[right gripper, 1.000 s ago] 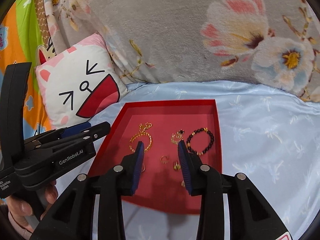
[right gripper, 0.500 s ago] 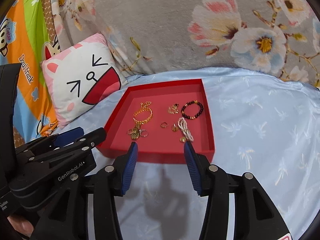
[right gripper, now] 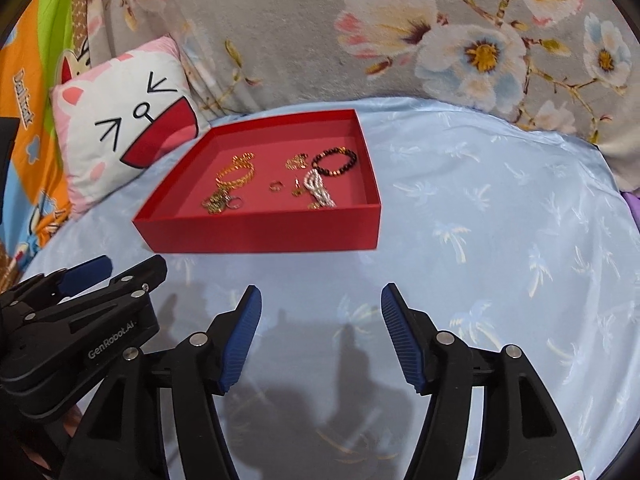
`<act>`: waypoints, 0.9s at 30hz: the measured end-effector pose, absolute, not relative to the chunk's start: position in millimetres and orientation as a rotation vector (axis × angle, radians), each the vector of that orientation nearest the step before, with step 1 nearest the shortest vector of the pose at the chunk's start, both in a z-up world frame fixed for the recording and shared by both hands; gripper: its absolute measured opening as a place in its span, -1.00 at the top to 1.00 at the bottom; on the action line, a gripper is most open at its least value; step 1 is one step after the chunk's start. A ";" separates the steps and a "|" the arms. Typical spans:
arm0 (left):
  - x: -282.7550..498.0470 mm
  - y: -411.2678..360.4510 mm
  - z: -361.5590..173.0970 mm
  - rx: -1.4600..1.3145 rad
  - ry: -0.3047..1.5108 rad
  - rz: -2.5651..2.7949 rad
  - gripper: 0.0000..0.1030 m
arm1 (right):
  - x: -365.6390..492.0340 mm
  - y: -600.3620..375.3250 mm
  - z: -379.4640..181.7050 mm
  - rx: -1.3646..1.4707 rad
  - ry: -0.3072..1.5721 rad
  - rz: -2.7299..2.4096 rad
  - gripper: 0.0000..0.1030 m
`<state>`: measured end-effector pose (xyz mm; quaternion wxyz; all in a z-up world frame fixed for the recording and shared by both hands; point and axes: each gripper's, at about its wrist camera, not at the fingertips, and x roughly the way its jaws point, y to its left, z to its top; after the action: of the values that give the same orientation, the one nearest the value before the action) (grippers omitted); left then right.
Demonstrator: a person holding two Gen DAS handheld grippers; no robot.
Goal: Organize jewelry
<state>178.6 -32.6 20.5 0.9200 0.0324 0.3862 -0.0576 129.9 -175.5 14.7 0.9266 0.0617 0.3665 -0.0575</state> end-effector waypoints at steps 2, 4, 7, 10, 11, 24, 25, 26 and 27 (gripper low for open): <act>177.8 -30.7 10.9 0.060 0.801 -0.105 -0.16 | 130.5 -175.2 8.6 0.121 0.760 -0.124 -0.23; 177.3 -29.8 3.9 0.063 0.800 -0.098 -0.16 | 129.7 -173.3 3.6 0.109 0.759 -0.135 -0.28; 174.9 -29.1 -1.2 0.080 0.778 -0.077 -0.19 | 130.4 -169.7 0.3 0.087 0.770 -0.150 -0.35; 172.5 -26.8 -2.4 0.086 0.759 -0.039 -0.46 | 130.9 -170.0 0.4 0.082 0.773 -0.175 -0.42; 172.6 -23.8 -2.2 0.072 0.759 -0.031 -0.55 | 131.3 -171.5 -0.4 0.089 0.777 -0.179 -0.47; 174.2 -29.5 -4.4 0.116 0.767 -0.011 -0.58 | 125.5 -175.3 0.4 0.101 0.746 -0.200 -0.48; 173.9 -29.6 -4.4 0.116 0.766 -0.010 -0.58 | 125.4 -175.4 0.4 0.102 0.745 -0.199 -0.48; 173.3 -29.7 -4.3 0.117 0.764 -0.007 -0.58 | 124.9 -175.4 0.6 0.101 0.743 -0.199 -0.48; 172.8 -29.8 -4.0 0.119 0.760 -0.003 -0.58 | 124.3 -175.3 0.9 0.101 0.740 -0.198 -0.48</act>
<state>172.8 -29.8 -4.0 0.9269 0.0580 0.3708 -0.0015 124.3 -175.3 0.9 0.9263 0.0491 0.3609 -0.0967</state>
